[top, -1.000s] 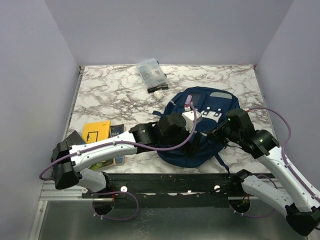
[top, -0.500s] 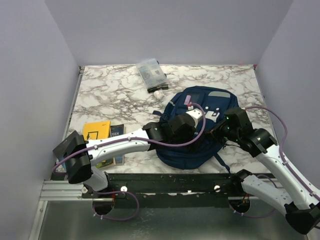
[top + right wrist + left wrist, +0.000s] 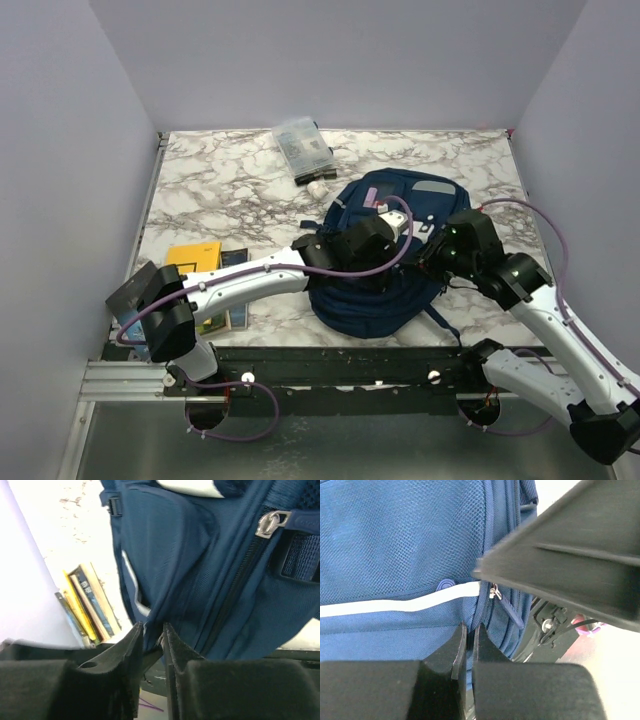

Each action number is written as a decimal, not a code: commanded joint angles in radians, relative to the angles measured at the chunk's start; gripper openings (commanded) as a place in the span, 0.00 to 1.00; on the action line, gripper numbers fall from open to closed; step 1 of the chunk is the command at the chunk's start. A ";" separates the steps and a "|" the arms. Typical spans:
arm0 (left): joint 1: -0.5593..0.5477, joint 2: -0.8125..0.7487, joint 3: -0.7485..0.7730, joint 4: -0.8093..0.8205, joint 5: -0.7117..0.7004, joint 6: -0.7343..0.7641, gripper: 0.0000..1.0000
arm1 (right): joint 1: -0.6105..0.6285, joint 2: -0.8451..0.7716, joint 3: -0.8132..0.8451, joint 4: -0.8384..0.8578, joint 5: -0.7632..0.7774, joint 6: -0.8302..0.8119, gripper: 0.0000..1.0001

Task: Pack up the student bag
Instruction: Unzip the student bag at the center of the board.

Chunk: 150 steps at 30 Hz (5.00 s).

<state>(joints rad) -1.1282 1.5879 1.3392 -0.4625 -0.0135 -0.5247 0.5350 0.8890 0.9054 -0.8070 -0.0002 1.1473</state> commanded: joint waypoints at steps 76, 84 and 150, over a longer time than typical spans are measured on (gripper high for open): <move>0.416 -0.259 -0.086 0.155 0.877 -0.414 0.00 | 0.006 -0.854 -0.511 0.267 0.182 -0.090 0.94; 0.417 -0.258 -0.095 0.160 0.878 -0.417 0.00 | 0.006 -0.851 -0.484 0.294 0.185 -0.140 0.91; 0.298 0.260 0.219 0.250 0.726 -0.523 0.00 | 0.006 -0.323 -0.180 -0.055 -0.568 -0.493 0.00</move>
<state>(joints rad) -0.7887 1.7866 1.4750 -0.2943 0.7494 -0.9951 0.5350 0.5385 0.7231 -0.9298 -0.3408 0.6983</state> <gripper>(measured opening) 0.026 0.014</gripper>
